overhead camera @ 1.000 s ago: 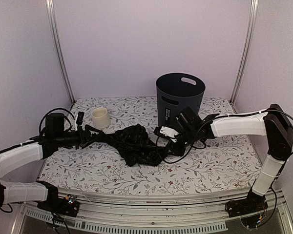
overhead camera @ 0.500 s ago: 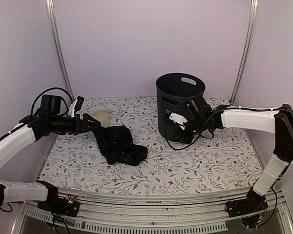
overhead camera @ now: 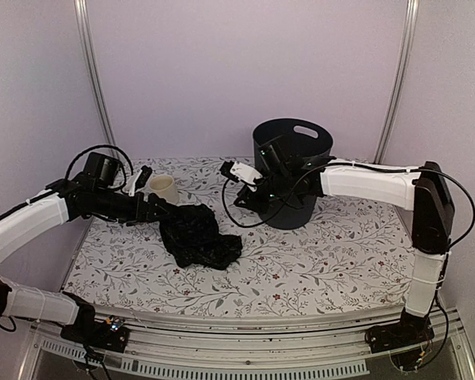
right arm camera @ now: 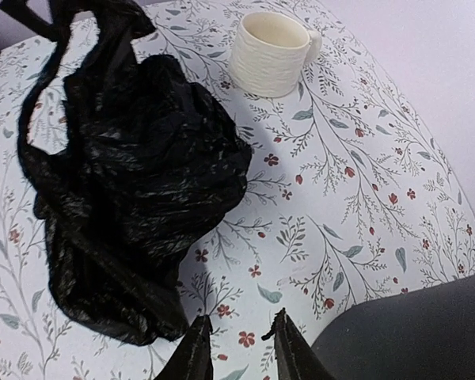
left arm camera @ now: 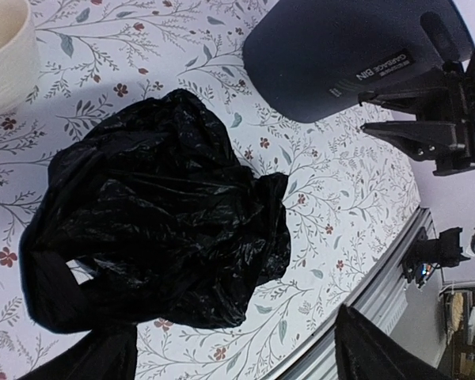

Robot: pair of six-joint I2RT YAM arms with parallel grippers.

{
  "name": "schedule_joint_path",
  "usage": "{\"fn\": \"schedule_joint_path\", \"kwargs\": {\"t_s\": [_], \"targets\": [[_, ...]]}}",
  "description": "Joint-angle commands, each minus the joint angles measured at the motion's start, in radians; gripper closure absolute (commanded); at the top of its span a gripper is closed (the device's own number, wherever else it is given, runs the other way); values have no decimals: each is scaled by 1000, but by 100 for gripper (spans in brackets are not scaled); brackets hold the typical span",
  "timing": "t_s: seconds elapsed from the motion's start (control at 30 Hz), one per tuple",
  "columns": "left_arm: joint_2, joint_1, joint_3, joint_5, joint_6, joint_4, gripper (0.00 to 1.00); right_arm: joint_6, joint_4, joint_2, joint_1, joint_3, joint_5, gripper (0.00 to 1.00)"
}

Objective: Put the trash bags into the trash bin

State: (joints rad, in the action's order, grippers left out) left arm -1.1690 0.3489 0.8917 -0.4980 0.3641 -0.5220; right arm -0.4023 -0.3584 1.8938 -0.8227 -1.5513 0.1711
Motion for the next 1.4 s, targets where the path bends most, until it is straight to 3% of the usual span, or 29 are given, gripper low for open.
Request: {"fn": "schedule_joint_path", "kwargs": {"t_s": [0.0,0.3,0.67,0.73,0.8,0.93,1.03,1.37], "targets": [[11,20,14,56,-8,-94,13,72,47,140,4,-102,-135,73],[53,36,18,37,-21,-155,14,118,91,295,69,-210,-208,74],[25,49,16,-108,-8,-209,15,133,131,217,198,-56,-245,74],[33,53,-1,-113,7,-170,15,151,125,193,224,-30,-189,73],[35,53,-19,-128,26,-128,15,152,114,139,233,18,-18,70],[38,56,-60,-137,64,-42,16,-16,73,-14,172,156,409,47],[41,58,-80,-126,76,-5,17,-89,46,-20,108,186,464,34],[50,59,-130,-133,110,67,17,-46,24,207,59,-26,442,29]]}}
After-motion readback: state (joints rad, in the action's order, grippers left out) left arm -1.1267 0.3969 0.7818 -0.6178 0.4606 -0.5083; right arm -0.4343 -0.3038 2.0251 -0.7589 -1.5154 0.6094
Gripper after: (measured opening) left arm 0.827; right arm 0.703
